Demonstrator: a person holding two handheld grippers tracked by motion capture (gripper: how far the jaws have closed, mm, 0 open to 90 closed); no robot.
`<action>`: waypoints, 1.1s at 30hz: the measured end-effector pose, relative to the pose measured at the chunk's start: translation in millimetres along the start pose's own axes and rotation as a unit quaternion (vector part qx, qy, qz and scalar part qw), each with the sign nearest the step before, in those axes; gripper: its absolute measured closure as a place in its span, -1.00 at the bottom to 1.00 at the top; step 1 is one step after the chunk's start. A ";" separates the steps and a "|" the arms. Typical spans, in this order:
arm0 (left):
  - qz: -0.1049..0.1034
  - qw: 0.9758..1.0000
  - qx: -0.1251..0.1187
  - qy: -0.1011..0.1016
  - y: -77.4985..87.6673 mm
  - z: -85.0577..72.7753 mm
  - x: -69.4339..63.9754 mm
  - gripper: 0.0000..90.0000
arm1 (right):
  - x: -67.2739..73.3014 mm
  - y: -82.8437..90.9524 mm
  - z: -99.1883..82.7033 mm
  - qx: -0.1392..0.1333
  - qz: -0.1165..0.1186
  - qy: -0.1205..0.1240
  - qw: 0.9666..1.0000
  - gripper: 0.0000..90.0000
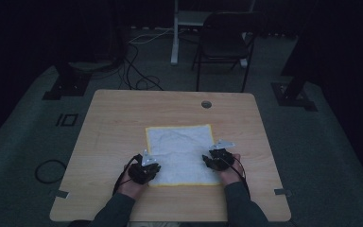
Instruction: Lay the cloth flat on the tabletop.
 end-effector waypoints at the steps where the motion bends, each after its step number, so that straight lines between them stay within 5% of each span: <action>1: 0.002 1.000 0.000 0.000 0.4 -0.6 0.3 0.80 | 0.8 1.8 -1.8 0.001 0.000 -0.001 1.000 0.29; 18: 0.019 1.000 0.017 0.006 18.3 -18.8 6.1 0.80 | 14.1 14.0 -17.9 0.003 0.014 -0.008 1.000 0.27; 27: 0.003 1.000 0.017 0.017 25.0 -23.4 1.3 0.81 | 9.1 12.8 -16.7 -0.003 0.013 -0.005 1.000 0.27; 33: 0.034 0.999 -0.014 0.027 33.4 -16.5 8.0 0.70 | 6.6 15.2 -14.3 -0.011 0.003 -0.007 1.000 0.20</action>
Point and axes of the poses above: each handheld gripper's, and its own axes: y roughly backward along the jaws, z roughly out of its top, x roughly to its left, the point moved 4 cm from there along -y, roughly forward along the jaws, and after that the axes turned 15 degrees about -y, right-handed, at the moved point
